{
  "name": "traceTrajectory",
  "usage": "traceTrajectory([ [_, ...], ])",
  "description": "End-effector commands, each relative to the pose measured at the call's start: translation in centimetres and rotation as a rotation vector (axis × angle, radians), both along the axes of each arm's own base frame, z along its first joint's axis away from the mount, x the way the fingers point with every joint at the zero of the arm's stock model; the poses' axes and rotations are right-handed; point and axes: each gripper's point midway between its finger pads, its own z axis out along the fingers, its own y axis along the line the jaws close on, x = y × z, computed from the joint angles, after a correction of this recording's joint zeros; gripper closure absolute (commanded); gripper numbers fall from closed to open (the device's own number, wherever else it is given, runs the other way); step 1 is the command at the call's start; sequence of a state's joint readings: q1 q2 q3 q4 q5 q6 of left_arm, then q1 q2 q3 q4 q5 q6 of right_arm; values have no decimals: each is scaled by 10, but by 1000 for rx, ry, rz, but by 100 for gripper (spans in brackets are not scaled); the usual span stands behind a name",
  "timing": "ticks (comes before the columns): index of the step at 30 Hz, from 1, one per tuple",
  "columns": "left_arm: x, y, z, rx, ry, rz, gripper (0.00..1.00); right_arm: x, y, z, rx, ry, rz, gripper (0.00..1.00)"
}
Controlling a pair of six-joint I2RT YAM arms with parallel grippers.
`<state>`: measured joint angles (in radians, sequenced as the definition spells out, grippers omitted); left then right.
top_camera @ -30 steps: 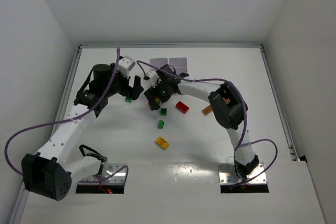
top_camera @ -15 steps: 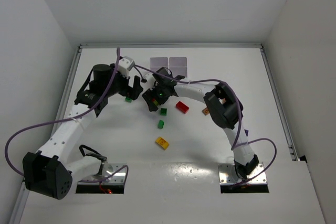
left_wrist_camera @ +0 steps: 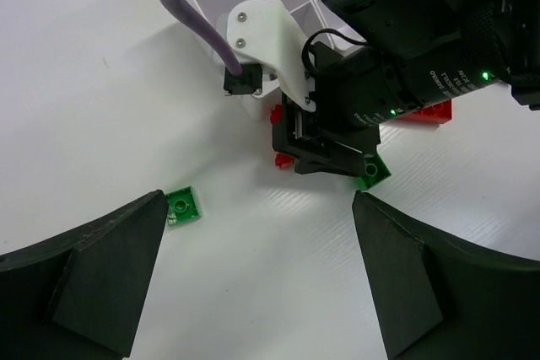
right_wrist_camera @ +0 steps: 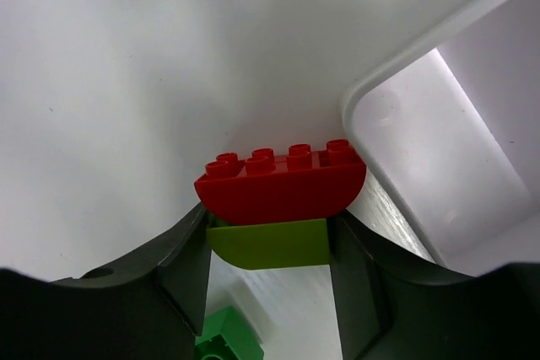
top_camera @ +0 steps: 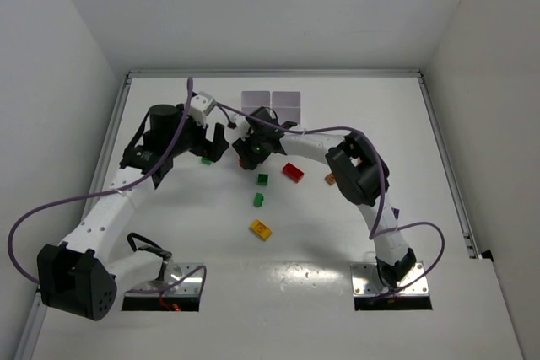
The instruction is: Sort the legos into containers by color
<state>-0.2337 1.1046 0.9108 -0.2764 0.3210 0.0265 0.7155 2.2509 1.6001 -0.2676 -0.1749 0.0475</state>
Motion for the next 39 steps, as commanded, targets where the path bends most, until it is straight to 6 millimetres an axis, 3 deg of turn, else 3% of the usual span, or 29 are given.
traceTrajectory([
  [1,5,6,4,-9,-28,6,2,-7,-8,1,1,5,23,74],
  [2,4,5,4,-15,-27,-5,2,-8,-5,18,31,-21,43,77],
  [4,0,8,-1,-56,11,-2,3,-25,-10,24,56,-5,83,87],
  [5,-3,11,-7,-70,42,2,4,-25,-6,53,111,-65,105,91],
  [6,-7,8,-8,-88,58,-27,4,-35,-13,51,114,-61,122,93],
  [8,-11,7,-17,-112,111,-42,5,-40,-12,73,165,-118,157,94],
  [9,-12,10,-25,-121,161,-42,9,-45,-17,75,166,-132,166,94],
  [10,-14,6,-28,-152,200,-60,9,-48,-15,98,209,-171,179,96],
  [13,-13,5,-42,-226,328,-54,10,-51,-15,119,256,-227,202,97],
  [16,-15,-7,-38,-310,385,-120,12,-49,-13,147,305,-309,210,98],
  [20,-17,-26,-30,-379,425,-211,12,-53,0,159,319,-351,257,98],
  [24,-14,-32,-19,-405,420,-231,12,-55,11,171,325,-404,304,98],
  [28,-12,-35,-11,-428,410,-243,12,-62,14,165,318,-389,330,98],
  [39,-30,-58,-24,-509,525,-391,12,-70,34,182,347,-446,376,98],
])
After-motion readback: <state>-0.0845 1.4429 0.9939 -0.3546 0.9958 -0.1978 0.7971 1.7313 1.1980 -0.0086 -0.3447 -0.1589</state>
